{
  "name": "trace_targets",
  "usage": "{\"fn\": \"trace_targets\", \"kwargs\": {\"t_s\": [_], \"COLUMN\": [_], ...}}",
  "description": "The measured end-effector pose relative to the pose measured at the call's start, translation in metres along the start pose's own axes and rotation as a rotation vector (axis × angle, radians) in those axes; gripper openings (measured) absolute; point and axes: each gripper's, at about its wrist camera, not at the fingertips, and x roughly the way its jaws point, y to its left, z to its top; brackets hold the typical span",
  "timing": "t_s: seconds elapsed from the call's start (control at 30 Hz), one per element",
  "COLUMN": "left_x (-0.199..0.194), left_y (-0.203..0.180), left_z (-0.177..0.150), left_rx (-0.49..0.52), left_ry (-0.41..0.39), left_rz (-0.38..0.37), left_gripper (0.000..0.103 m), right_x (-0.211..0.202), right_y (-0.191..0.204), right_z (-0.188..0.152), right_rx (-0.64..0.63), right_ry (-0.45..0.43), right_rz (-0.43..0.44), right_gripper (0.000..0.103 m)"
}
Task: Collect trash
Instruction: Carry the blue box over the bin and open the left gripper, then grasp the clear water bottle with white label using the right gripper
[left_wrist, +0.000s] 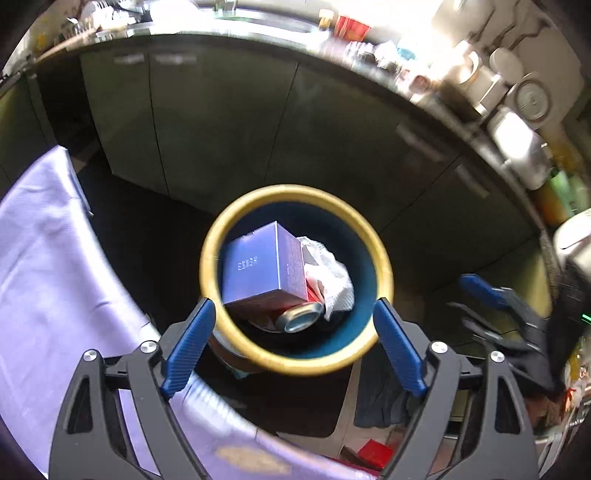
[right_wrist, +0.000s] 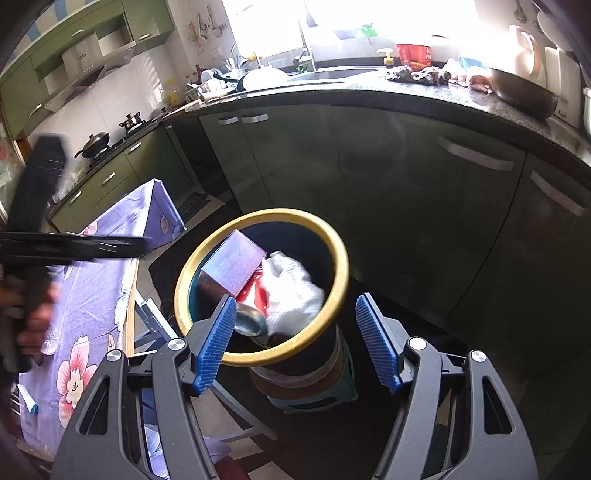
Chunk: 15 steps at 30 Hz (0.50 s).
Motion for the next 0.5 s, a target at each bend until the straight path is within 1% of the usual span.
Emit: {"fn": "trace_targets", "kwargs": {"t_s": [0.1, 0.13, 0.2, 0.27, 0.37, 0.4, 0.43, 0.5], "left_x": [-0.050, -0.074, -0.105, -0.142, -0.193, -0.211, -0.225, -0.255], "left_y": [0.011, 0.018, 0.032, 0.052, 0.083, 0.094, 0.102, 0.123], "left_z": [-0.017, -0.028, -0.043, -0.066, -0.102, -0.116, -0.126, -0.156], "left_rx": [-0.015, -0.027, -0.042, -0.082, -0.144, -0.166, -0.184, -0.233], "left_ry": [-0.081, -0.120, -0.163, -0.216, -0.284, -0.308, -0.327, -0.369], "left_rz": [-0.006, 0.000, 0.011, 0.052, 0.145, 0.191, 0.229, 0.325], "left_gripper": [0.089, 0.089, 0.090, 0.091, 0.093, 0.093, 0.094, 0.095], "right_x": [0.007, 0.010, 0.013, 0.015, 0.015, 0.016, 0.018, 0.021], "right_y": [0.012, 0.019, 0.034, 0.057, 0.102, 0.115, 0.138, 0.173], "right_z": [-0.004, -0.005, -0.008, -0.008, -0.011, -0.012, -0.014, -0.019], "right_rx": [-0.023, -0.040, -0.072, -0.127, -0.240, -0.274, -0.329, -0.404], "right_ry": [0.019, 0.030, 0.043, 0.056, 0.071, 0.079, 0.094, 0.120], "right_rz": [0.023, 0.035, 0.057, 0.107, 0.200, 0.226, 0.271, 0.339], "right_gripper": [0.067, 0.067, 0.067, 0.068, 0.071, 0.071, 0.071, 0.071]}}
